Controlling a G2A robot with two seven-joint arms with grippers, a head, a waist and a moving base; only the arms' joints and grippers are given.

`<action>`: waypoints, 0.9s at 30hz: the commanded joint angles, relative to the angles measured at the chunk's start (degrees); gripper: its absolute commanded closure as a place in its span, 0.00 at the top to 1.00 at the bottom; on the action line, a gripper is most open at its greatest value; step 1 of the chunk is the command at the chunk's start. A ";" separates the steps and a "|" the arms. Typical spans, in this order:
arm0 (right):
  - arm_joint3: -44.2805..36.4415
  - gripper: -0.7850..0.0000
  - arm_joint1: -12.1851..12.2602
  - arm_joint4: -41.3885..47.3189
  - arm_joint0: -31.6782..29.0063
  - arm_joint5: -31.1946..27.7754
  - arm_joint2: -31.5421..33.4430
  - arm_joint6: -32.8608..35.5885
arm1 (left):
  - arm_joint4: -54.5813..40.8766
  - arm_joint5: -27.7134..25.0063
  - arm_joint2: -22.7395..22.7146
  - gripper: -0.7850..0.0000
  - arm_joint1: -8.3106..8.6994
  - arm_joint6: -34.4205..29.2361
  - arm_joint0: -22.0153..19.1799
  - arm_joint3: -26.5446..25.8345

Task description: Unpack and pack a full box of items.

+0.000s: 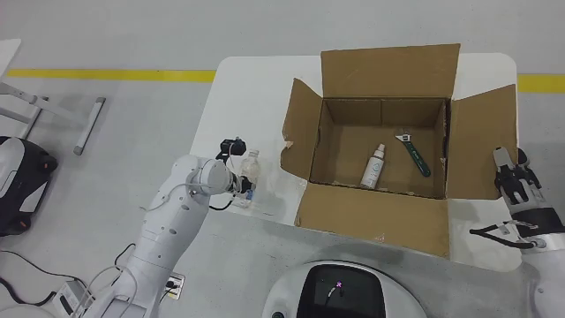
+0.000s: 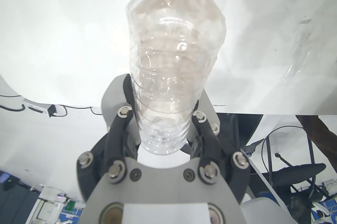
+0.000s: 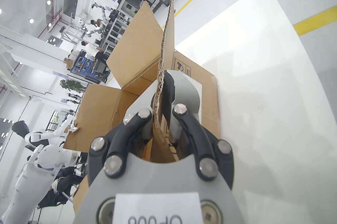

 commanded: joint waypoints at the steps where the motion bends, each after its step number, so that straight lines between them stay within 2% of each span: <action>1: 0.00 0.00 0.00 0.00 0.00 0.00 0.00 0.00 | 0.32 0.37 0.84 0.00 -0.07 0.29 -0.54 1.08; 6: 0.00 0.00 0.00 0.00 0.00 0.00 0.00 0.00 | 0.15 0.63 1.89 0.00 -0.12 0.25 -1.60 2.87; 7: 0.00 0.00 0.00 0.00 0.00 0.00 0.00 0.00 | -0.01 0.61 1.99 0.26 -0.12 0.08 -1.74 3.08; 9: 0.00 0.00 0.00 0.00 0.00 0.00 0.00 0.00 | 0.11 0.47 2.18 1.00 -0.06 -0.33 -2.01 3.30; 14: 0.00 0.00 0.00 0.00 0.00 0.00 0.00 0.00 | 1.14 0.20 2.69 1.00 0.12 -1.60 -2.47 3.04; 22: 0.27 0.00 0.00 0.25 -0.14 -0.65 -0.26 -0.21 | 1.34 -0.46 2.93 1.00 0.43 -2.82 -1.36 -0.20; 27: 1.63 0.00 -0.12 3.10 0.43 -1.75 -0.81 -0.54 | 0.34 -1.27 1.27 1.00 0.82 -3.13 -0.25 -2.95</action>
